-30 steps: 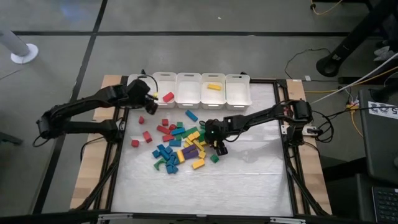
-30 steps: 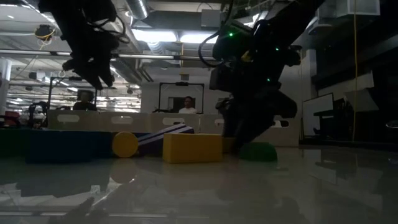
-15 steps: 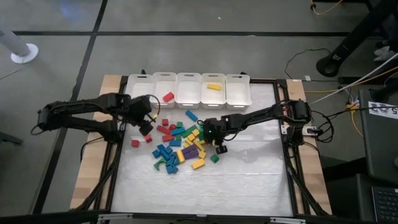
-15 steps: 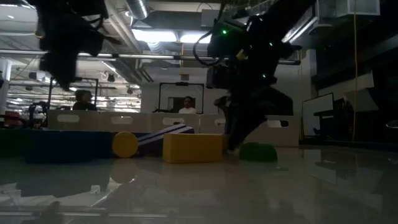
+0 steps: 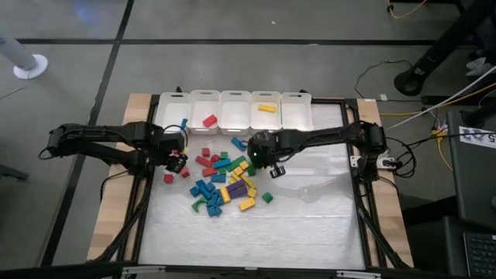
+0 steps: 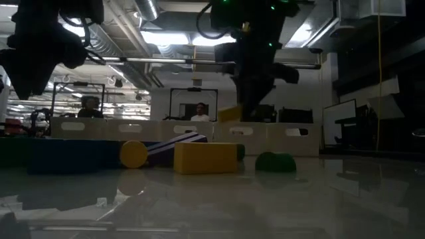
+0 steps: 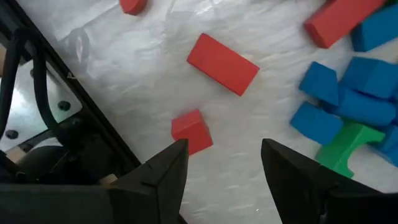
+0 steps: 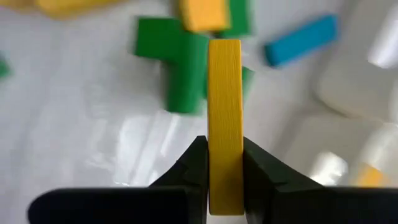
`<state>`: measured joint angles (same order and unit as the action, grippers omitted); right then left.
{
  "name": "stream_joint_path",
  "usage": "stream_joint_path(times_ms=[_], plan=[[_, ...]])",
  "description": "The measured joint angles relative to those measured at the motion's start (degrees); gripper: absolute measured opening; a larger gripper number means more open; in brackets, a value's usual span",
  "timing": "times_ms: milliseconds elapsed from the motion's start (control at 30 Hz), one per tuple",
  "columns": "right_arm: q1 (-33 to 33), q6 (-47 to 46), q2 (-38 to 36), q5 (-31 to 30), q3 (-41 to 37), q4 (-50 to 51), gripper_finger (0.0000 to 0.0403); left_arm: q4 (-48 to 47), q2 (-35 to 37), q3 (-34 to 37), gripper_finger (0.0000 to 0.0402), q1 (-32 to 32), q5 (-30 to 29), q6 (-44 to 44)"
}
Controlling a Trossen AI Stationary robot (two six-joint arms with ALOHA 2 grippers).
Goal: Sort blocks
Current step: Put the yellow block into the middle right white bin
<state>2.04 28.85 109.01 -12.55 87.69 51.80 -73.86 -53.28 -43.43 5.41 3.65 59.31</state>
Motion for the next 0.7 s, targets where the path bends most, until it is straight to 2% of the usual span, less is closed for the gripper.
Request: stream_joint_path(times_ms=[167,300,467,700], plan=[[4.49,0.42,-0.09,-7.17,3.83,4.37,0.0075,0.41,0.00,1.98,0.0191,-0.29,0.03,0.72],[10.11,1.79,-0.11,-12.36,4.34,4.82,0.0073,1.47,0.00,2.04,0.0191,-0.28,-0.65,0.50],[17.65,3.02,-0.09,-7.80,4.36,2.99,0.0065,3.18,-0.02,2.04,0.0191,-0.27,-5.49,2.34],[23.67,2.98,-0.11,-3.09,4.36,0.30,0.0115,4.50,0.00,2.04,0.0191,-0.22,-9.70,4.17]])
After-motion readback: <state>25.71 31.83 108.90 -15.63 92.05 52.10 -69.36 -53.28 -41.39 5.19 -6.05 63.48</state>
